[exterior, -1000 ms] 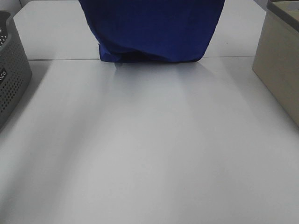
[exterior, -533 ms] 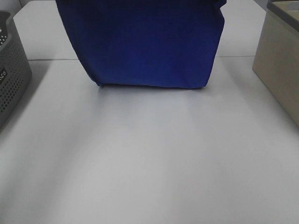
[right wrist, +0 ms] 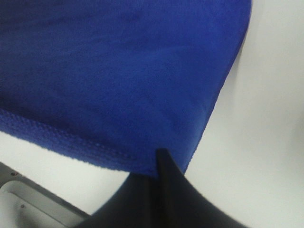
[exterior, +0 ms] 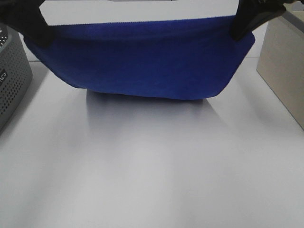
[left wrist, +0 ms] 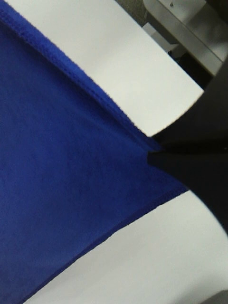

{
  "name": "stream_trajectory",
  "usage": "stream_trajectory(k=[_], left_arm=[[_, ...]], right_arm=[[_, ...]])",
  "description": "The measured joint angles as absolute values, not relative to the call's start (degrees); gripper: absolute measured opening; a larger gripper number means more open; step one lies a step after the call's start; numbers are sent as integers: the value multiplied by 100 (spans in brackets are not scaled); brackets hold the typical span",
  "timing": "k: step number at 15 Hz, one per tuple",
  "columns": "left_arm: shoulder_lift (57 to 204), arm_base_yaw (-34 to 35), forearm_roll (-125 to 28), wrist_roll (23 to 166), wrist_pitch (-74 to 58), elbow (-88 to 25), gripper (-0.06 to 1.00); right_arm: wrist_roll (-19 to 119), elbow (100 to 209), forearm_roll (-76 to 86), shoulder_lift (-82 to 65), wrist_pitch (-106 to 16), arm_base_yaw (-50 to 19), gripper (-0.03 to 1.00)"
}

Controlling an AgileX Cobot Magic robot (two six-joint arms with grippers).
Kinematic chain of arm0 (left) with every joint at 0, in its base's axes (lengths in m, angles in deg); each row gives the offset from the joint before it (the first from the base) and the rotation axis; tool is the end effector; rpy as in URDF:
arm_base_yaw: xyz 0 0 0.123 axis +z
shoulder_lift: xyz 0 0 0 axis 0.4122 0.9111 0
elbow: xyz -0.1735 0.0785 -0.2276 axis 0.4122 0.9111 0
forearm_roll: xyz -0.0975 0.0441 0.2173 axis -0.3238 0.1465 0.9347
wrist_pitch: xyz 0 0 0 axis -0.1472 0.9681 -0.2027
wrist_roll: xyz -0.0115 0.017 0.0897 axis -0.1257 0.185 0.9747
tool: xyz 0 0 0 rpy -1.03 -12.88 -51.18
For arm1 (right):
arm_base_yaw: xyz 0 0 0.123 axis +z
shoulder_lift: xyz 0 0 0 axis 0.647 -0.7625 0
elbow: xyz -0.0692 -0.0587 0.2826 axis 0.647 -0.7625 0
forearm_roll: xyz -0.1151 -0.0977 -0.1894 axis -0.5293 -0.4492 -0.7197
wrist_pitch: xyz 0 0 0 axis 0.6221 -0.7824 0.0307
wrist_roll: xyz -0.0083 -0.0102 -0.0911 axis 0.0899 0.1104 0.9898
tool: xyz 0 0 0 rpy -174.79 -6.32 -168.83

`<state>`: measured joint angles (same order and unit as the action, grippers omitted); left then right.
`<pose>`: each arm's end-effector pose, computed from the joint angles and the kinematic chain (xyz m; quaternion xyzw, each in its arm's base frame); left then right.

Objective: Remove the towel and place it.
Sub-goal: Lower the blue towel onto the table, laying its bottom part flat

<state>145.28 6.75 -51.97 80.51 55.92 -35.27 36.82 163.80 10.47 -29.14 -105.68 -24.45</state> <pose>0.2818 -0.1158 0.3639 0.2858 0.9261 -0.1427 0.2008 0.3141 0.1094 0.3560 -0.1992 0.9567 0.1208 0.1746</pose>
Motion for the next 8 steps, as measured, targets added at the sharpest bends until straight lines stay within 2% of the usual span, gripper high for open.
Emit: stream_trajectory(k=[8], left_arm=[[13668,670,-5907,8028,5551,-1814,0]], right_arm=[[3682,14604,1500,-2157,-10550,-2439,2]])
